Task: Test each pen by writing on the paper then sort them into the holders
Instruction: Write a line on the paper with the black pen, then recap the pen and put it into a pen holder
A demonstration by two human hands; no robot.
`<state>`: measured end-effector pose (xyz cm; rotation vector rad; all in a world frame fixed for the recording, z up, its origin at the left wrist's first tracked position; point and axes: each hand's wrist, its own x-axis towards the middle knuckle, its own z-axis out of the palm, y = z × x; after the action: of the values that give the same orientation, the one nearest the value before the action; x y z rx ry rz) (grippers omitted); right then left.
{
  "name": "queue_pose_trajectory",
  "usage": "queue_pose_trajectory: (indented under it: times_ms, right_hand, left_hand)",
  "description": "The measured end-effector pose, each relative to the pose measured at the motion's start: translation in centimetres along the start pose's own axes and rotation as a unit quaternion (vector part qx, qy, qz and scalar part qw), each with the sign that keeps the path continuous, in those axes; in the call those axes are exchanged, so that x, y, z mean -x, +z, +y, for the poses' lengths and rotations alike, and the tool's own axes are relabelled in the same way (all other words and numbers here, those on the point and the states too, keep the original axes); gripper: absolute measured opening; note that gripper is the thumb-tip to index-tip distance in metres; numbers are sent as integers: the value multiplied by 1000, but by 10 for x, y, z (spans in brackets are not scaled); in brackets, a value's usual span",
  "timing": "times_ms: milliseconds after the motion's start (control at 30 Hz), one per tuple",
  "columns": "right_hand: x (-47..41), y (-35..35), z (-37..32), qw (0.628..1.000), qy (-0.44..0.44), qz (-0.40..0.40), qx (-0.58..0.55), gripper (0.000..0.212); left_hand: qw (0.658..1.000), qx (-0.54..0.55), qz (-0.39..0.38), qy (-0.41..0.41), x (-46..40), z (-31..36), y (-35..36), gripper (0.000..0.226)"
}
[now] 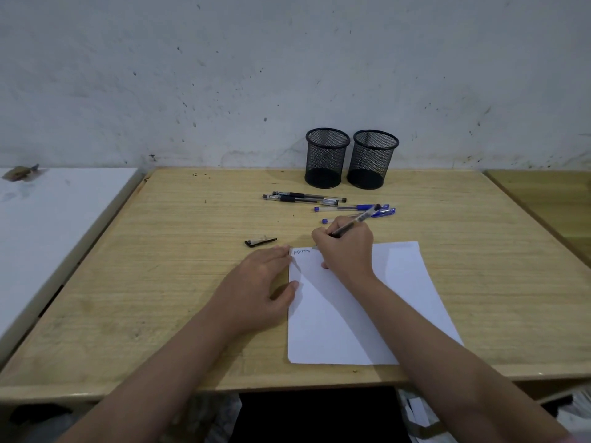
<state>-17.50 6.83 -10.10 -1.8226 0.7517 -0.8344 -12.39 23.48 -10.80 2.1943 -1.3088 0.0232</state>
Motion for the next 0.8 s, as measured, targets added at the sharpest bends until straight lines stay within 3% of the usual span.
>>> queue_pose_trajectory:
  times_ms: [100, 233, 367, 533, 633, 800]
  right_hand:
    - [-2, -5, -5, 995, 60, 22, -78, 23]
    - [-2, -11, -11, 984, 101, 1, -148, 29]
    - [-1, -14, -13, 990, 81, -20, -115, 24]
    - [1, -16, -13, 985, 74, -58, -145, 22]
    - [5, -16, -16, 976, 68, -94, -182, 8]
    - [9, -22, -25, 970, 38, -132, -200, 4]
  left_hand:
    - [998, 1, 68, -7, -1, -4, 0, 42]
    - [987, -35, 145, -63, -13, -13, -8, 41]
    - [983, -57, 137, -104, -24, -23, -14, 38]
    - [983, -31, 119, -136, -32, -24, -16, 14]
    - [981, 35, 126, -140, -33, -15, -21, 7]
    - [967, 148, 168, -124, -33, 8, -26, 7]
